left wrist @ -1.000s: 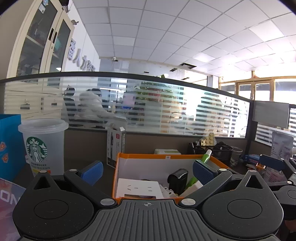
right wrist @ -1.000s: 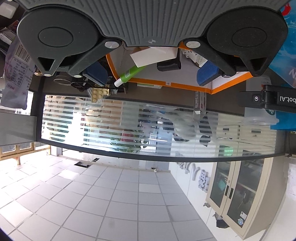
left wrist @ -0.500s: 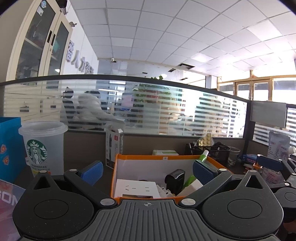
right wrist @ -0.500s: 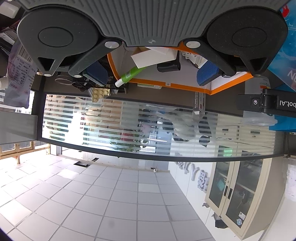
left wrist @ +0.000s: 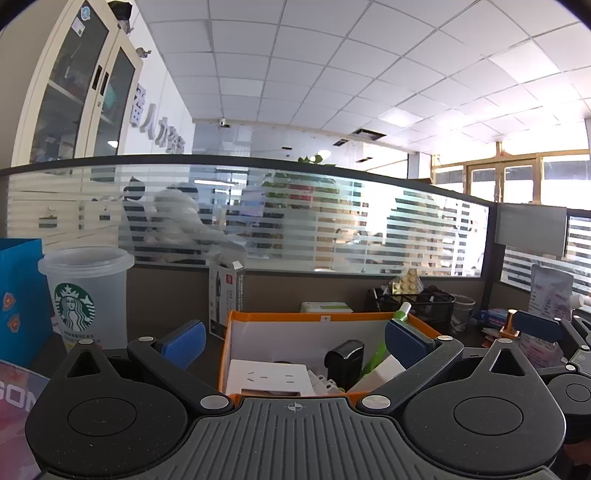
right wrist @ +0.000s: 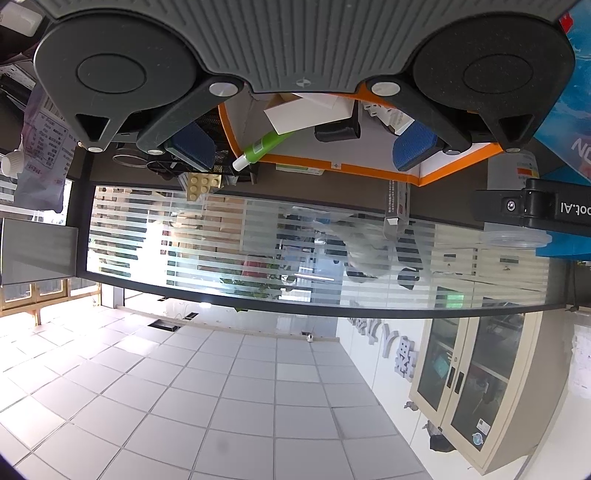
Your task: Organize rigid objects
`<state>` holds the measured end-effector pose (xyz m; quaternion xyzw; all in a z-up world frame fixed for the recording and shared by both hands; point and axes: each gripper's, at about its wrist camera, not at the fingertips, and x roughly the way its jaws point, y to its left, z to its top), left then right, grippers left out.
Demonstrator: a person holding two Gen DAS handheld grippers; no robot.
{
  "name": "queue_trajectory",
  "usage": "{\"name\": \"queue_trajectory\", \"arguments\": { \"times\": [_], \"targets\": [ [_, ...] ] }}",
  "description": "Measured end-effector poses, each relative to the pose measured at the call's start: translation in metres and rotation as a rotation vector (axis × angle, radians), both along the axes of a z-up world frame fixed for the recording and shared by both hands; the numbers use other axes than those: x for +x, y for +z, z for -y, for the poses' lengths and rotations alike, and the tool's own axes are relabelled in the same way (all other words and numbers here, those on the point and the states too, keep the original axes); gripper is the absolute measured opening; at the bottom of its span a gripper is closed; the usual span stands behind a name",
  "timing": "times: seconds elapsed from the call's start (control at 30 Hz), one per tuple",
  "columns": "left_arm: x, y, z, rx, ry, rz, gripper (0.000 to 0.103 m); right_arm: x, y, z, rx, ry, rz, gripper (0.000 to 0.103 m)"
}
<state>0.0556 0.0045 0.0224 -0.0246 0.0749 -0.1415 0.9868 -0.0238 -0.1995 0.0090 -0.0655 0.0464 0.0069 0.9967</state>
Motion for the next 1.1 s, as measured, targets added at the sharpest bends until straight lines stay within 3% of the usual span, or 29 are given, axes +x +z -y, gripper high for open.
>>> {"name": "queue_trajectory", "arguments": {
  "times": [0.47,0.67,0.8,0.9,1.1],
  "targets": [
    [-0.007,0.004,0.005,0.013,-0.04,-0.022,0.103,-0.005,0.002,0.002,0.0,-0.004,-0.001,0.103],
    [-0.016,0.005,0.005,0.031,0.011,-0.003,0.103,-0.013,0.002,0.002,0.001,-0.006,-0.009,0.103],
    [-0.027,0.004,0.001,0.007,0.026,0.073,0.103,-0.018,-0.001,0.001,0.001,-0.005,-0.02,0.103],
    [-0.035,0.004,0.003,0.045,0.052,0.118,0.103,-0.022,-0.004,-0.001,-0.001,-0.004,-0.03,0.103],
    [-0.038,0.003,-0.004,-0.012,-0.042,0.084,0.103,-0.029,-0.009,-0.007,-0.011,0.0,-0.044,0.103]
  ]
}}
